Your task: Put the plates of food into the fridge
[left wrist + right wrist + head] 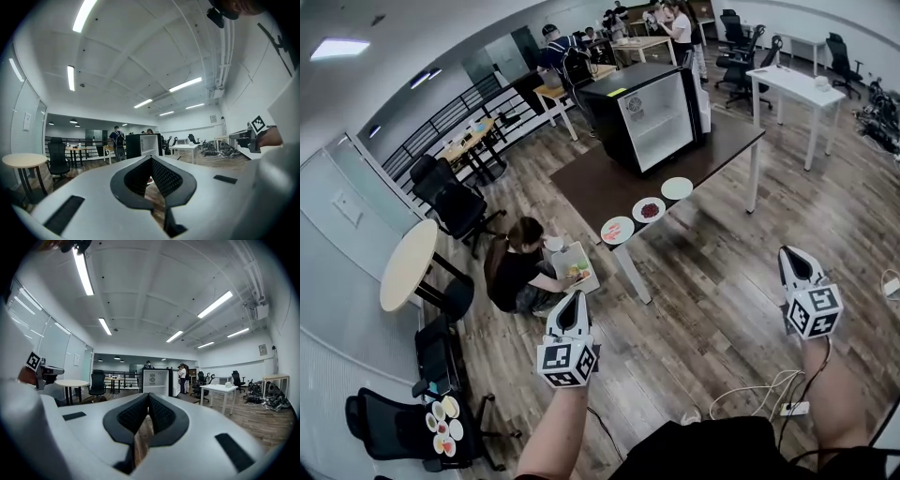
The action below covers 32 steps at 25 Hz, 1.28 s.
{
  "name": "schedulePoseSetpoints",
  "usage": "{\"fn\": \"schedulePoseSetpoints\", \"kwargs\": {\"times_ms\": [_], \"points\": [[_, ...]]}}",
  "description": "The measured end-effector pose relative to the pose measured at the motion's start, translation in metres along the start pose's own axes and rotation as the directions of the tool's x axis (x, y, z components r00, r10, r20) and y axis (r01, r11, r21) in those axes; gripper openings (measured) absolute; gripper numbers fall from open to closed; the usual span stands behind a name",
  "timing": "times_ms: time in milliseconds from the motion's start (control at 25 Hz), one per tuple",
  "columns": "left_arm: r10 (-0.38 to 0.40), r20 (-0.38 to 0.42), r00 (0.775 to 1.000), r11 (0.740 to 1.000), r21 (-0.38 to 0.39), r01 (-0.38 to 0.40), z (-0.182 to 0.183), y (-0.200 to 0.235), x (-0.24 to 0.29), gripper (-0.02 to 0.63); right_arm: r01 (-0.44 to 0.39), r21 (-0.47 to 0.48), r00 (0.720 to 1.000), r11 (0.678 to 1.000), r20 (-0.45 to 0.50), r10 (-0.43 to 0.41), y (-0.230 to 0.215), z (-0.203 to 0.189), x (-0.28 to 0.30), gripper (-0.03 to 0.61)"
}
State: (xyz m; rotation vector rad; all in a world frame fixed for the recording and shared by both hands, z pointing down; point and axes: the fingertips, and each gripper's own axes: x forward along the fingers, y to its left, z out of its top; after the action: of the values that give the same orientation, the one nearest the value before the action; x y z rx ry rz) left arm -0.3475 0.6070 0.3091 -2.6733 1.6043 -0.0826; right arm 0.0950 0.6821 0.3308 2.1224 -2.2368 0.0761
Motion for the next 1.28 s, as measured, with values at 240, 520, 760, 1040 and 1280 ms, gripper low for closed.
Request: {"fn": "schedulePoseSetpoints", "kwargs": {"times_ms": [240,520,760,1040,1280], "points": [[-0.043,-0.014,0.999,0.999,-0.011,0.043,-0.009,0.013,0.064,0.004,0.014,0.036,0.999,0.999,-0.043,-0.012,-0.002,-0.022,0.046,0.005],[-0.065,0.039,0.997,0.998,-0.025,0.066,0.003,0.013,0.118,0.003,-0.011,0.042,0.999,0.999,-0.041,0.013,-0.012,-0.020,0.104,0.005],[-0.012,0.048,0.999,0.999,-0.030,0.013,0.003,0.029,0.169,0.003,-0.055,0.041,0.998,0.998,-0.032,0.057,-0.030,-0.017,0.180,0.005],[0.046,0.017,0.999,0.999,-0.009,-0.045,0.011,0.040,0.254,0.003,-0.119,0.049,0.992,0.992,-0.023,0.120,-0.064,-0.005,0.284,0.005],[0.083,0.009,0.996,0.997,0.004,-0.083,0.025,0.048,0.334,0.003,-0.159,0.062,0.986,0.985,-0.042,0.162,-0.096,-0.005,0.374,0.005]]}}
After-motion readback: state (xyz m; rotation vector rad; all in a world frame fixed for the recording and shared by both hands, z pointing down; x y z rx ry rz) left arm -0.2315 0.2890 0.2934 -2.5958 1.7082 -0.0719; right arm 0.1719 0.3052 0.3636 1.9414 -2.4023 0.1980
